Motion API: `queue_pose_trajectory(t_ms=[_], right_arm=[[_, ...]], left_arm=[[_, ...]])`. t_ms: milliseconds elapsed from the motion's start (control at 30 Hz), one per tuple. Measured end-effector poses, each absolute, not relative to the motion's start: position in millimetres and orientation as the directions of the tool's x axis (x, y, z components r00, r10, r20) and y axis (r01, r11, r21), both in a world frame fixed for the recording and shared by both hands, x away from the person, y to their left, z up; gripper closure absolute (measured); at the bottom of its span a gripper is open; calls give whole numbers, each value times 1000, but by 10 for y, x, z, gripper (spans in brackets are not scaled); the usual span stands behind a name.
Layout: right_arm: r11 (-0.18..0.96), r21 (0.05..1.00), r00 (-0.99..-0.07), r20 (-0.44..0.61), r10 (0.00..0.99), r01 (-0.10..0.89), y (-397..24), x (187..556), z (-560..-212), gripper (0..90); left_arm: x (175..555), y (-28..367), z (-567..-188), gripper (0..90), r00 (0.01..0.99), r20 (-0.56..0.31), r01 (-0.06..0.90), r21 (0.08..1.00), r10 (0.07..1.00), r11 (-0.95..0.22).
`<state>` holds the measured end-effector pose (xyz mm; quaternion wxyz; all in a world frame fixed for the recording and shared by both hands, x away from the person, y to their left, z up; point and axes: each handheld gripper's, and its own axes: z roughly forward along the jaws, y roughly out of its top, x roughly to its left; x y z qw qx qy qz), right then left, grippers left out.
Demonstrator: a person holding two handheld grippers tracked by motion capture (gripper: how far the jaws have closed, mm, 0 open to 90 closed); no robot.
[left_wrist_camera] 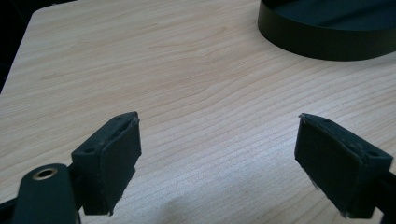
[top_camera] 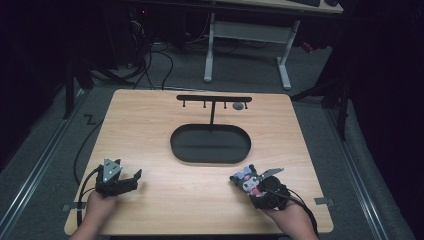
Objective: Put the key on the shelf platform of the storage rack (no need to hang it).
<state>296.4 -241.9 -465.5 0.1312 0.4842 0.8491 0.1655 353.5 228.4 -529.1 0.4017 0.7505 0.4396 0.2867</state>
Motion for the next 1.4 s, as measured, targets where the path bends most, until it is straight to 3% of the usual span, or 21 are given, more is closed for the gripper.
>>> queue_pose_trajectory(t_ms=[1400], right_arm=[[474,463,-521,-32,853,748,-2012,3580,-4416,470]], left_arm=[[3532,2268,-5292,154,465,80,426,853,882,-302]])
